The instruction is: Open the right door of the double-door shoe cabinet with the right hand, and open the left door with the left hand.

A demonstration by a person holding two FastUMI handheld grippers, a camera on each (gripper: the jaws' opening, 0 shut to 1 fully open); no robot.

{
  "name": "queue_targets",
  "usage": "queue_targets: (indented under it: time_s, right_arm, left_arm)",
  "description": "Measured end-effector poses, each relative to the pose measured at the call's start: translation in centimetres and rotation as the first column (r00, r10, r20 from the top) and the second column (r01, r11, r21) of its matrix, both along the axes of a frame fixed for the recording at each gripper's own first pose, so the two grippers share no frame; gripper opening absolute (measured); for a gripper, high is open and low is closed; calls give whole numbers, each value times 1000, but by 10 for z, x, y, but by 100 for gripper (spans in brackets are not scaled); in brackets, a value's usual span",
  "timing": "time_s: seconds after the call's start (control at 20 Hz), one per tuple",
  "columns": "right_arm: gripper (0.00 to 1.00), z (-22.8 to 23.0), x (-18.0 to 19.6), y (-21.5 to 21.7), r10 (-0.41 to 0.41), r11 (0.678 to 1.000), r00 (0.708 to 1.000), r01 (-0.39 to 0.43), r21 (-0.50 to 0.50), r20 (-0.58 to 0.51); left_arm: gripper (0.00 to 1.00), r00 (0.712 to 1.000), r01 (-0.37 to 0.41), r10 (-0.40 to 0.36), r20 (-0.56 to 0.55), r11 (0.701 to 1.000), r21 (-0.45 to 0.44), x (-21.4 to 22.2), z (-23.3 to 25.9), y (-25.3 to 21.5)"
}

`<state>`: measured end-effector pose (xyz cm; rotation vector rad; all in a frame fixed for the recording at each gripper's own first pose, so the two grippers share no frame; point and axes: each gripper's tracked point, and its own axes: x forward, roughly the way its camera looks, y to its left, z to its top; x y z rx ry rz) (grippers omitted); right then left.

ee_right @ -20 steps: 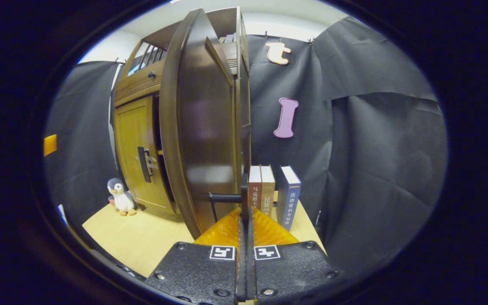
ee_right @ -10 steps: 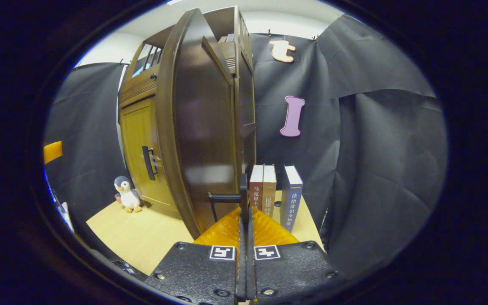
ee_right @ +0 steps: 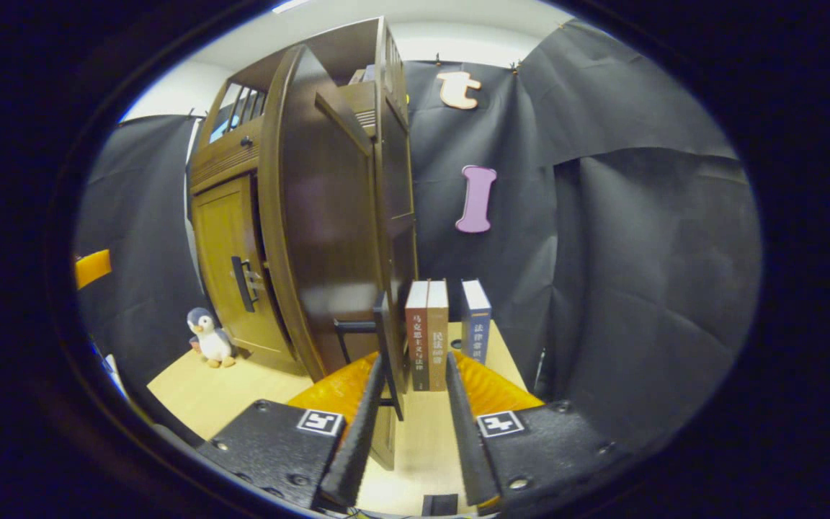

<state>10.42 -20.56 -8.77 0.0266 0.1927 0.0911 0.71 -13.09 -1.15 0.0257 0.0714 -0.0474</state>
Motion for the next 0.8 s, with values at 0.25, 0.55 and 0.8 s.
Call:
queue_targets:
  time_s: [0.25, 0.55, 0.8]
  right_arm:
    - [84, 36, -43, -11, -137, 990, 989, 135, 34, 59]
    - [100, 81, -90, 28, -211, 977, 964, 208, 35, 159]
    - [99, 85, -123, 75, -256, 966, 953, 246, 78, 162]
  left_arm:
    - [96, 999, 37, -37, 22, 999, -10, 11, 4, 14]
    - [96, 998, 46, -47, 34, 999, 11, 35, -4, 44]
    - [96, 998, 51, -51, 40, 999, 2, 75, -19, 59]
